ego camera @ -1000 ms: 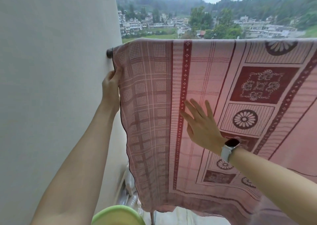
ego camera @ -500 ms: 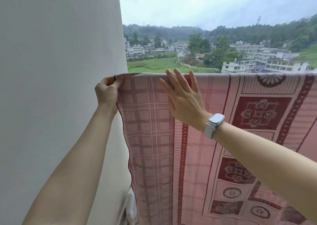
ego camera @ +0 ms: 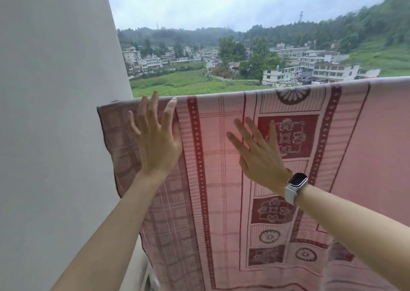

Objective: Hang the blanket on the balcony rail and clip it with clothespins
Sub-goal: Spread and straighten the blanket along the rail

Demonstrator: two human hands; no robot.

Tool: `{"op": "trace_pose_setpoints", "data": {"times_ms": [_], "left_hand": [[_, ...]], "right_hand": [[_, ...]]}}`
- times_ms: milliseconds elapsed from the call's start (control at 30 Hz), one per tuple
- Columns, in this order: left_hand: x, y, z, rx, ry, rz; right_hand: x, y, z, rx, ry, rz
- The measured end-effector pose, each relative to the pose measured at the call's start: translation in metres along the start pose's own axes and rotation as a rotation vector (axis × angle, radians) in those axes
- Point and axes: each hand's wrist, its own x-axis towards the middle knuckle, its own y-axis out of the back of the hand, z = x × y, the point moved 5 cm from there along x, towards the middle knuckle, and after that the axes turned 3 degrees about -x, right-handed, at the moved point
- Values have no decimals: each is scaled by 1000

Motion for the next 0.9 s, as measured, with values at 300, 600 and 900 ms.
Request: {"op": "trace_pose_setpoints", "data": {"times_ms": [300, 600, 900], "left_hand": [[-6, -102, 186, 74, -272, -244], [-33, -193, 373, -32, -295, -371], [-59, -230, 495, -61, -483, -446]], "right_hand": [[-130, -34, 172, -105, -149, -229], [-228, -47, 342, -68, -290, -392], [-278, -43, 449, 42, -434, -416]]}}
